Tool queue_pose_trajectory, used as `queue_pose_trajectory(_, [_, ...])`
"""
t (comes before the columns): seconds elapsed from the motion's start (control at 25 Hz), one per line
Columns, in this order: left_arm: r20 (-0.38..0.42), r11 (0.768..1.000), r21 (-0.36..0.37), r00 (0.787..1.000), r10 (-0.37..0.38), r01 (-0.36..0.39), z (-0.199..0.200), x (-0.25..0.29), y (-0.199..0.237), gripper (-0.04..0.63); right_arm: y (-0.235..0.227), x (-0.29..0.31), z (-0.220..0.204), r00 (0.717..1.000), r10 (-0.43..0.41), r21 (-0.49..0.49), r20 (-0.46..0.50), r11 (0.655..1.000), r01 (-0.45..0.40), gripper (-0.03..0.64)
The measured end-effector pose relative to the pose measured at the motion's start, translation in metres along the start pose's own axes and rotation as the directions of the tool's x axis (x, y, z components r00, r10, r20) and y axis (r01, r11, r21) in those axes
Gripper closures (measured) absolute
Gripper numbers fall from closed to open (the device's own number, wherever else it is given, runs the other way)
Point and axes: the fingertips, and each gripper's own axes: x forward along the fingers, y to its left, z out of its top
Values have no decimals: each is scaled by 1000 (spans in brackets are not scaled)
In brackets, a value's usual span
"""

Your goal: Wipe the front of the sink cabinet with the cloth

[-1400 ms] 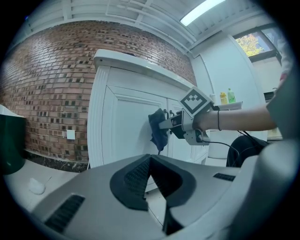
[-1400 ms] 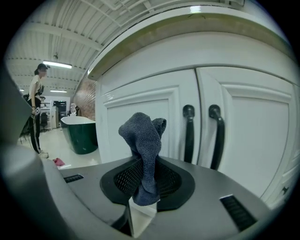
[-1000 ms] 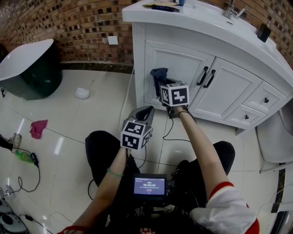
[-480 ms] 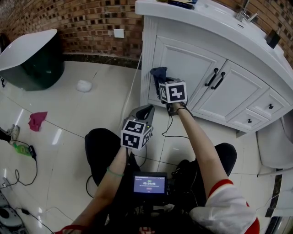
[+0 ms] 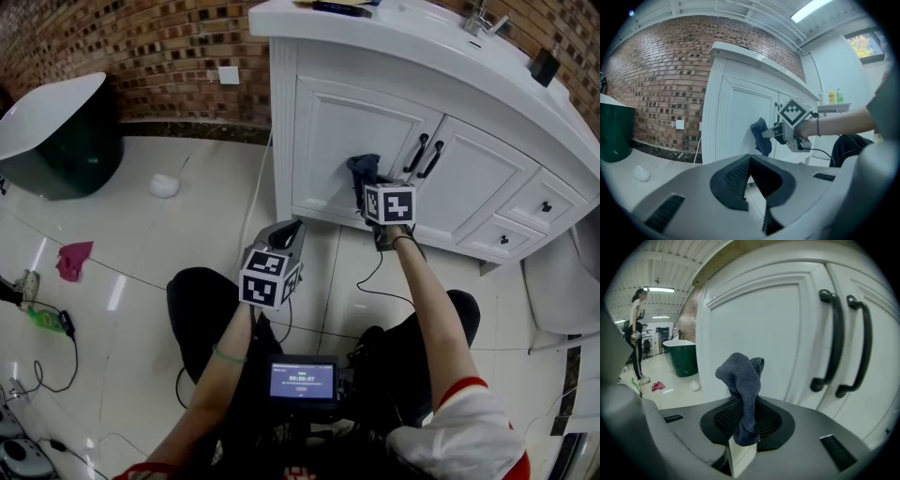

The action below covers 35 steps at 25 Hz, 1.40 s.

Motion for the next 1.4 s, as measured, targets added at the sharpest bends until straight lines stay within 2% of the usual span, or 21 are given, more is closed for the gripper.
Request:
queue_pose_trajectory(0.32, [-31,999,42,999,-12,13,-1,6,-19,560,-67,-33,-33,996,-83,66,-21,994,84,543])
queue_pose_trajectory(0.56, [-21,997,70,999,-31,32,5,12,-35,560,-82,-42,-48,995,-98,85,-35,991,101,543])
queue_pose_trajectory(0.84, [-20,998,47,999,-30,31,0,17,-33,560,-26,-19,-52,999,7,46,-50,999,-5,544])
queue_pose_trajectory(1.2, [10,999,-34,1000,-1,1,-7,2,-3,560,86,44,-32,987,137,-35,-81,989,-140,543])
queue_pose_trajectory(1.4, [6,1000,-3,1000,16,-16,-10,0,7,560,130,72,-15,980,177,-81,-95,979,-185,543])
